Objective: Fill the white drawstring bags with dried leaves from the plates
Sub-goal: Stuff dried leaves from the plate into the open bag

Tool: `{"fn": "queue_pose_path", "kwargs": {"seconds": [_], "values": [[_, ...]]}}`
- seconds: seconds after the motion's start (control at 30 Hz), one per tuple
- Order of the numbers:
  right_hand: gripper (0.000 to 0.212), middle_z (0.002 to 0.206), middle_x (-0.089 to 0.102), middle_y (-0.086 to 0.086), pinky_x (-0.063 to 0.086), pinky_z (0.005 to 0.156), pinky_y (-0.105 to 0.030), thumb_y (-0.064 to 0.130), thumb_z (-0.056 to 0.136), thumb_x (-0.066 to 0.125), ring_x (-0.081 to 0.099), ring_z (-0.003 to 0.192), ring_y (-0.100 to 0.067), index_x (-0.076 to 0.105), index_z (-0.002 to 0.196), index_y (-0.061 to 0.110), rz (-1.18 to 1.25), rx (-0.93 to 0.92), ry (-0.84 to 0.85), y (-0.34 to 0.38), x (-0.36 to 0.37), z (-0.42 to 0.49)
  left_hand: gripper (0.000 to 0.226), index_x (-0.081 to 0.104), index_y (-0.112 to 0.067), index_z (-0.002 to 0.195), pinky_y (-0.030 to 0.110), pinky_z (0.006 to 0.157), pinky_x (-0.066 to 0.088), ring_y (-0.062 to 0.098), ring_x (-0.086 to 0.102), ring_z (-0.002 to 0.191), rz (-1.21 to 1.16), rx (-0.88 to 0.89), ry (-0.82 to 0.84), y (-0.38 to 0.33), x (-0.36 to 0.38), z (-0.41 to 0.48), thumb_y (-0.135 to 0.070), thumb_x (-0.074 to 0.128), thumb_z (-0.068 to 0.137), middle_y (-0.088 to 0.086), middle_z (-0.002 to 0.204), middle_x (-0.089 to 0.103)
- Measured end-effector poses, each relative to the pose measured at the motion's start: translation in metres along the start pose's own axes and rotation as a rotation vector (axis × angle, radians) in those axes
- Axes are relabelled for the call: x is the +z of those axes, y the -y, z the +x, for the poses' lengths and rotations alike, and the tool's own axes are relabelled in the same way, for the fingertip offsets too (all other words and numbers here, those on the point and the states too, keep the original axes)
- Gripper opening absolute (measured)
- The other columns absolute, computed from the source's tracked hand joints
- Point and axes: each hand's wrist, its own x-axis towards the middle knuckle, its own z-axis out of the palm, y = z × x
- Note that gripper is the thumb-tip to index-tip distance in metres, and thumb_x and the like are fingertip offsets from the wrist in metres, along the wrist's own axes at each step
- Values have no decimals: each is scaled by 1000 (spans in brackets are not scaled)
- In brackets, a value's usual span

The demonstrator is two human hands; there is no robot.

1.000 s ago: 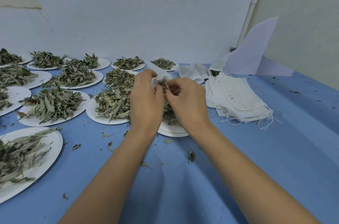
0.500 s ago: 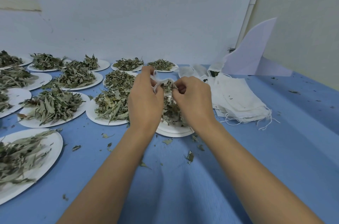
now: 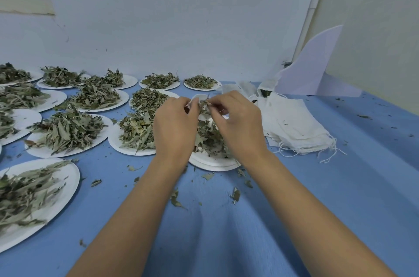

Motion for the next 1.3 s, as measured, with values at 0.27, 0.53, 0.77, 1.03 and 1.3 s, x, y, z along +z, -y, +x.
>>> {"fn": "queue_pose_path", "kwargs": {"seconds": [0.27,0.53,0.77,1.03,1.3], "values": [[13,88,68,5,35,68,-26,22,88,61,54,88,-16,72,95,21,-138,175,43,-9,1,-1,12,67,-22,94,34,74,54,16,67,75,-408,-103,134,-15,0,-4,-26,56,95,-13,82,66],[7,81,56,-4,22,53,-28,9,82,64,47,85,-24,67,75,8,-471,44,42,-13,-7,2,17,63,-34,84,21,61,48,5,54,61,-603,-110,283,-21,2,-6,-20,60,92,-5,77,66],[6,75,50,-5,29,60,-31,11,78,71,46,79,-25,71,73,8,-421,2,40,-8,-6,7,15,58,-31,82,14,63,46,-8,51,61,-648,-184,229,-20,6,-3,-19,67,87,-13,79,61],[20,65,63,23,41,58,-3,13,85,64,57,61,8,77,93,26,275,408,309,-6,-20,19,15,61,-24,79,18,57,47,2,55,59,-590,-216,186,-11,-3,5,-13,71,80,0,80,64],[10,77,64,15,50,67,-18,22,82,69,63,71,-4,69,92,24,228,448,146,-8,-16,14,16,60,-25,79,32,72,53,12,59,73,-675,-290,205,-8,-6,9,-14,71,80,-4,80,62]]}}
